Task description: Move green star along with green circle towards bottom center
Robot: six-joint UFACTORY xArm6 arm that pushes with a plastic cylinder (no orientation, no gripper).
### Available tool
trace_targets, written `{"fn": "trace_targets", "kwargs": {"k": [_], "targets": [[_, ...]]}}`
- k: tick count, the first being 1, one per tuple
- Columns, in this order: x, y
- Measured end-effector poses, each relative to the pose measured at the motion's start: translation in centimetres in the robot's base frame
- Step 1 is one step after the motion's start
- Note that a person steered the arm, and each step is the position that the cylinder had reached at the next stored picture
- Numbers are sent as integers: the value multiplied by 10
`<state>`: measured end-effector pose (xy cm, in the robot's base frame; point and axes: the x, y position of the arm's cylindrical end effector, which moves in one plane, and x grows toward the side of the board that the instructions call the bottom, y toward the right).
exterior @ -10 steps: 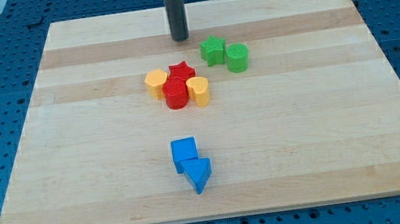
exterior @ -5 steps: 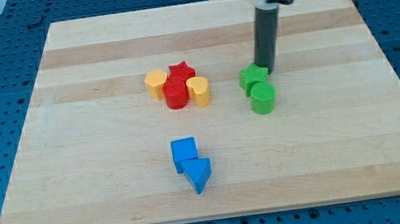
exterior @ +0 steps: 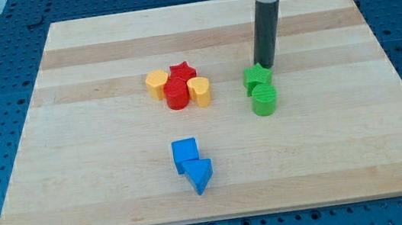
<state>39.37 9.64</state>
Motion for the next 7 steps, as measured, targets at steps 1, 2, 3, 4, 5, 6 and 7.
{"fn": "trace_targets", "kwargs": {"k": [1, 2, 3, 4, 5, 6, 7], "targets": [[32, 0], [59, 0], [62, 0], [33, 0], [11, -16], [17, -35], [51, -31]]}}
